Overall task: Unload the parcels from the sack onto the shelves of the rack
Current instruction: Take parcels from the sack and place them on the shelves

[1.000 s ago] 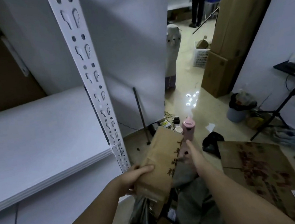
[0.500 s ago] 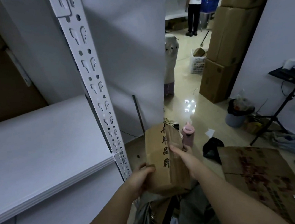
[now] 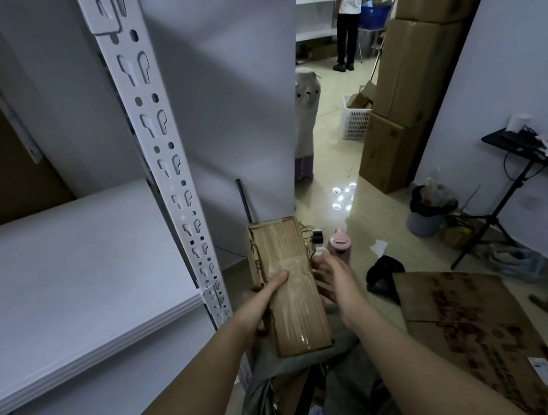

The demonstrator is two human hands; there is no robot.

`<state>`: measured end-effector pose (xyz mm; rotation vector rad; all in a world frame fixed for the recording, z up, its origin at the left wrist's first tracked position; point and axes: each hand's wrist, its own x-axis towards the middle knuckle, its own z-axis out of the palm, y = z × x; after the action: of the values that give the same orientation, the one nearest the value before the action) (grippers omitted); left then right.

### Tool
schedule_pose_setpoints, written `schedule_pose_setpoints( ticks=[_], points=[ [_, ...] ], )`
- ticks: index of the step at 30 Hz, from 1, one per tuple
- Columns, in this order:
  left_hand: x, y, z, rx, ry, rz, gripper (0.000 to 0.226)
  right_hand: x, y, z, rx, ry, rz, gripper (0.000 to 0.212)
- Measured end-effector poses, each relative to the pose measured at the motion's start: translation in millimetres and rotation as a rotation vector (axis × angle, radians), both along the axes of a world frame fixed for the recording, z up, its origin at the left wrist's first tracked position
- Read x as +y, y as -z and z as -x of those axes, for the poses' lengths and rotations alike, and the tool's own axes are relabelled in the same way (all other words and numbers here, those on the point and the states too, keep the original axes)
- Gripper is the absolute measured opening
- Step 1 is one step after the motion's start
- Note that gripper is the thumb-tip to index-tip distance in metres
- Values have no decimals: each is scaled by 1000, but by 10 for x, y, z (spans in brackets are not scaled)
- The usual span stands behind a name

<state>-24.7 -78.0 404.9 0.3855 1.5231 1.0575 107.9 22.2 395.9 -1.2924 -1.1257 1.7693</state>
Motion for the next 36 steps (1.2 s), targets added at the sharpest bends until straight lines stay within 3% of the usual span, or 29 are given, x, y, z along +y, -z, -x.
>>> schedule_pose_setpoints(
  ticks=[3,6,10,13,15,18,21,24,27,31,34,36],
  points=[
    [0,45,23,66,-11,-31,103,25,-65,-53,-12,-69,19,34],
    [-2,88,20,256,-57,-115,122,40,-159,-73,8,-154,120,49],
    [17,276,87,623,117,-143,145,50,-246,-101,87,-189,223,57],
    [-12,169,57,749,266,-83,153,51,-240,-164,202,-263,290,68],
    [-23,89,21,705,361,-48,162,28,-237,-215,199,-282,305,61],
    [-36,55,37,479,408,-73,160,26,-165,-299,178,-239,307,41],
    [-62,1,10,121,258,-103,121,41,-105,-373,170,-194,302,32],
    [-8,-27,-40,-65,100,-85,94,33,-65,-415,168,-231,301,29],
    [78,-38,-80,-101,31,-73,93,2,-60,-415,192,-220,312,34],
    [120,-38,-157,-35,3,-197,65,18,-32,-405,223,-164,324,46],
    [98,13,-201,-64,-7,-211,75,9,14,-378,212,-181,327,41],
    [91,34,-198,-83,14,-190,76,-6,73,-358,190,-157,319,50]
  ],
)
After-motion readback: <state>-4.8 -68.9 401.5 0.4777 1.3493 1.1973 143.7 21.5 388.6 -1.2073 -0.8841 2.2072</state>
